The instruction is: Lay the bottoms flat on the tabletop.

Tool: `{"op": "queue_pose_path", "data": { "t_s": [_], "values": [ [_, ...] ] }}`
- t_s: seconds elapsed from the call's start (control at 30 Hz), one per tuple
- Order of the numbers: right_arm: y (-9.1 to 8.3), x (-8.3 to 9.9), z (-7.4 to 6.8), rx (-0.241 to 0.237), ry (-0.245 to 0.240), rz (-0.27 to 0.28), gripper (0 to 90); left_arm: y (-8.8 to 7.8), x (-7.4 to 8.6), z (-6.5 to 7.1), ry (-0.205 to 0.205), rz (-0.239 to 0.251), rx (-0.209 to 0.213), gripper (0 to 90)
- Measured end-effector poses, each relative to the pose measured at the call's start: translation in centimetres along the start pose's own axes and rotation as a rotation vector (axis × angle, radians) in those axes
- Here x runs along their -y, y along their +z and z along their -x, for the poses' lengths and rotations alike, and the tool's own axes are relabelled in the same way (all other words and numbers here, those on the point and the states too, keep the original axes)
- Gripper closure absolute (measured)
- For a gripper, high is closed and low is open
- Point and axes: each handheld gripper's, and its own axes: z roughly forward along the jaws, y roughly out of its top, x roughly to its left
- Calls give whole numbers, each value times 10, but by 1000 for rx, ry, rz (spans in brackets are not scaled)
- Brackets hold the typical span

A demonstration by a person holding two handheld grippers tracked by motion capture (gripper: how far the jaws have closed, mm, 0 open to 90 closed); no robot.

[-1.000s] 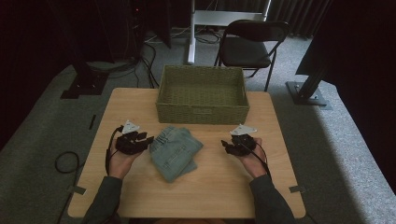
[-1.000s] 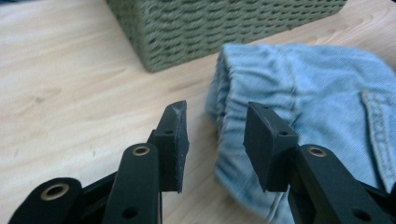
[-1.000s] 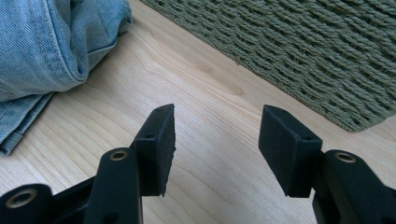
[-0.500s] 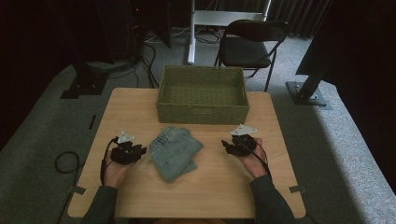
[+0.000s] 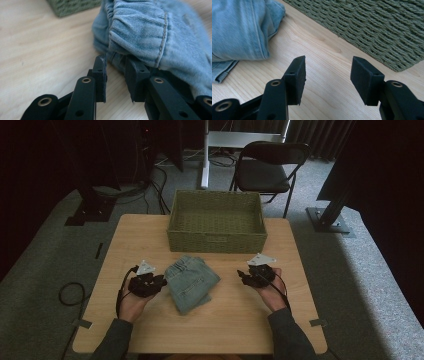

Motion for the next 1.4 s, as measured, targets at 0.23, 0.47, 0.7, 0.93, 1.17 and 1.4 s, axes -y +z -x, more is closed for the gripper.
{"op": "queue_pose_path", "data": {
  "t_s": [0.23, 0.47, 0.7, 0.93, 1.17, 1.4],
  "values": [
    [-4, -4, -5, -3, -16, 16, 461, 1, -21, 17, 53, 37, 26, 713],
    [-11, -9, -11, -11, -35, 37, 458, 11, -45, 42, 121, 58, 76, 702],
    [-20, -14, -17, -19, -53, 65, 459, 26, -62, 64, 175, 59, 114, 696],
    [-24, -18, -25, -41, -65, 81, 458, 38, -78, 77, 224, 52, 135, 696],
    [-24, -21, -49, -153, -86, 97, 446, 51, -89, 84, 237, 44, 151, 690],
    [-25, -27, -67, -224, -92, 116, 389, 56, -93, 85, 241, 37, 153, 690]
  ]
}}
